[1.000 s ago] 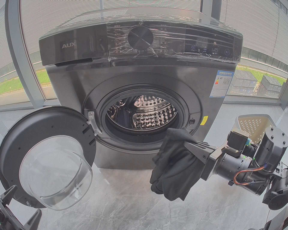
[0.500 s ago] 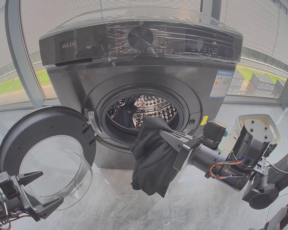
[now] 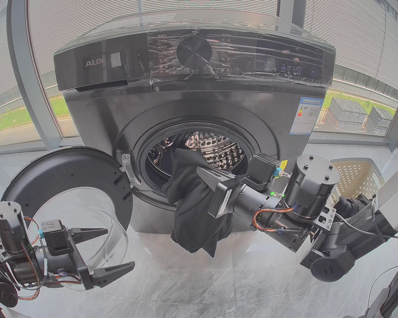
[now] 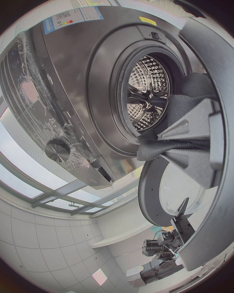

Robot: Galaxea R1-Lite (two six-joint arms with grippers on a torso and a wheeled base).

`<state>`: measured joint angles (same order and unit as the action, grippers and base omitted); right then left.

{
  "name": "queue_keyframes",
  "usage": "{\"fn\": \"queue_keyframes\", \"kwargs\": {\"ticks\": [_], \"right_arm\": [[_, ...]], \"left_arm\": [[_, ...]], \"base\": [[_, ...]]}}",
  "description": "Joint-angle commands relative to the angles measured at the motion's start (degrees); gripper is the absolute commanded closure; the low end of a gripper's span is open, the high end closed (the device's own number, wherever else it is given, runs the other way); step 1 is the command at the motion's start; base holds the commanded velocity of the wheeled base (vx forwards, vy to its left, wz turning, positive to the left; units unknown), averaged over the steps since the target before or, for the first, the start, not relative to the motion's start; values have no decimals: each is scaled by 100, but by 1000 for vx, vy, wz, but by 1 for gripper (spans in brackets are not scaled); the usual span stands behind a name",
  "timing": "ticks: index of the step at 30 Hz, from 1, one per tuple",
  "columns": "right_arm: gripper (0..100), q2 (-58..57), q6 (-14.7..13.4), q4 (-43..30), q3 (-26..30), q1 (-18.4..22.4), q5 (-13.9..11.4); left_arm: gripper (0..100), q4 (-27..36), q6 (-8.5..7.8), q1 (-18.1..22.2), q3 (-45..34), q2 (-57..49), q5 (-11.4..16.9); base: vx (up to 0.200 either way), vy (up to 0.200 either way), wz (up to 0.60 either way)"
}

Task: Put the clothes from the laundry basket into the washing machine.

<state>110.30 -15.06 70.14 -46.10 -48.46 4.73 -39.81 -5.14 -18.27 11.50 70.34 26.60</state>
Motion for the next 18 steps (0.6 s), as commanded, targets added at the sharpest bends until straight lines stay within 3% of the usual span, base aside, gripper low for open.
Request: {"fn": "queue_keyframes", "kwargs": {"ticks": [1, 5, 9, 11, 18], "right_arm": [[100, 484, 3, -10, -470, 12, 10], [100, 528, 11, -10, -654, 12, 19], [100, 572, 11, -10, -742, 21, 81], [100, 572, 11, -10, -751, 21, 98], [100, 563, 29, 8, -760, 73, 98]], "left_arm": [[0, -562, 93, -300, 72, 1193, -181], [0, -826, 242, -598, 116, 1527, -331], [0, -984, 646, -888, 292, 1843, -428], [0, -1037, 725, -994, 327, 1948, -436], [0, -1301, 778, -1055, 582, 2511, -472]], "base": [[0, 0, 0], [0, 0, 0], [0, 0, 0], [0, 0, 0], [0, 0, 0]]}}
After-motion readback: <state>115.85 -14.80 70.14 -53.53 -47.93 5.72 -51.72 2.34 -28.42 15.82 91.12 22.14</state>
